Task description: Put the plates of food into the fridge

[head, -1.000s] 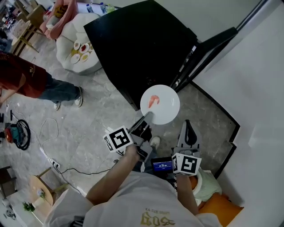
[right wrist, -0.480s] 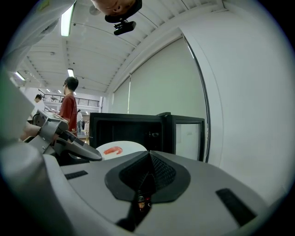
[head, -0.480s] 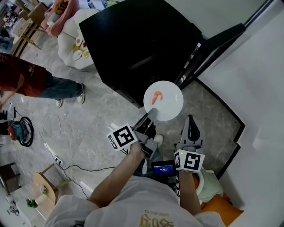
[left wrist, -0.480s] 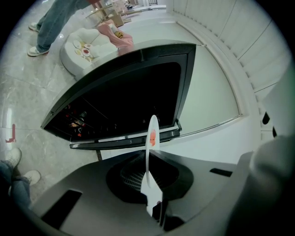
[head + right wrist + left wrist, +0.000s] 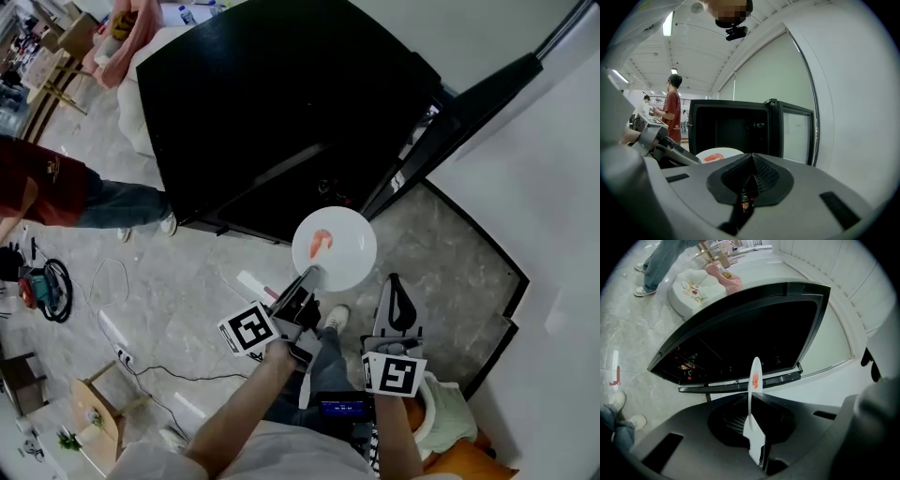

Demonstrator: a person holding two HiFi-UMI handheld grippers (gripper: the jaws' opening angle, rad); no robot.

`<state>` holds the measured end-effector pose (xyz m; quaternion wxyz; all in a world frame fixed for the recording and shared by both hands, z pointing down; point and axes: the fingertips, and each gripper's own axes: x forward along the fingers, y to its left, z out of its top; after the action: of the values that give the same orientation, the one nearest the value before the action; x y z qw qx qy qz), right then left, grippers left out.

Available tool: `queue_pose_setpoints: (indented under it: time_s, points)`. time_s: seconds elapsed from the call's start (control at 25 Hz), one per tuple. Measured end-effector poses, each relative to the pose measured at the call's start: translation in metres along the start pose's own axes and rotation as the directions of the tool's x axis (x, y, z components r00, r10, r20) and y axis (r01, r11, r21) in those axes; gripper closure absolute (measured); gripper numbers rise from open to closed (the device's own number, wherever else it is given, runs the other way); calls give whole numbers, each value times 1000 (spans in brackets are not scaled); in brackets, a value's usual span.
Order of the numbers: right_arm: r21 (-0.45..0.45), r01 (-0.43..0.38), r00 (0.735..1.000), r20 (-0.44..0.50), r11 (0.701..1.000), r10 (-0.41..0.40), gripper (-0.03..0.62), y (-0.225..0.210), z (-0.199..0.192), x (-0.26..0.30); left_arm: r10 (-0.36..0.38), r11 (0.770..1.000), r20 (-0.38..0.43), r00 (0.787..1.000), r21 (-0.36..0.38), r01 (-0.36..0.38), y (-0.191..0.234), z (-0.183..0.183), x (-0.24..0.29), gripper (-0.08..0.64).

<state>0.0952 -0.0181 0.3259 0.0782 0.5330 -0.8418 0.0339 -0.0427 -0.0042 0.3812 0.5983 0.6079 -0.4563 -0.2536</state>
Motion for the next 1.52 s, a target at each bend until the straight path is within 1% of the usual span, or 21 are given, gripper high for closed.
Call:
queue_pose_setpoints:
  time_s: [0.12,0.28,0.4,0.6,0.76,0.92,1.08,1.16,1.36,1.52]
  points:
    - [-5,-8,1000,-21,1000,7,583,-1,-14,7,23,999,14,1000,-23,-22,13,1,1,545]
    - [-20,-16,999,-35,1000,15,583,-5,-26,9,7,999,21,1000,-44,-6,21,1,10,545]
    - [-24,-26,999,-41,999,25,583,1,-32,13,8,999,20,1000,-50,-7,29,5,13,545]
    - [14,-35,999,-10,999,35,583,5,-33,30,-19,997,29,999,-68,21,41,9,26,545]
    - [29,-41,999,-31,999,42,583,4,-49,40,-5,995,27,1000,-104,7,57,8,33,545]
    - [17,-60,998,-8,998,60,583,6,-53,45,-26,996,22,999,-85,28,62,6,36,545]
    - [29,-64,998,6,998,64,583,13,-61,49,-21,993,26,999,-116,24,75,3,37,545]
    - [32,-77,997,1,997,77,583,18,-68,51,-20,992,34,999,-126,24,81,4,38,545]
    - [25,-114,993,-36,993,115,583,26,-88,52,-18,992,46,999,-120,23,94,3,40,545]
    - [5,-142,989,-32,990,142,583,29,-92,51,-7,993,62,998,-119,14,102,4,39,545]
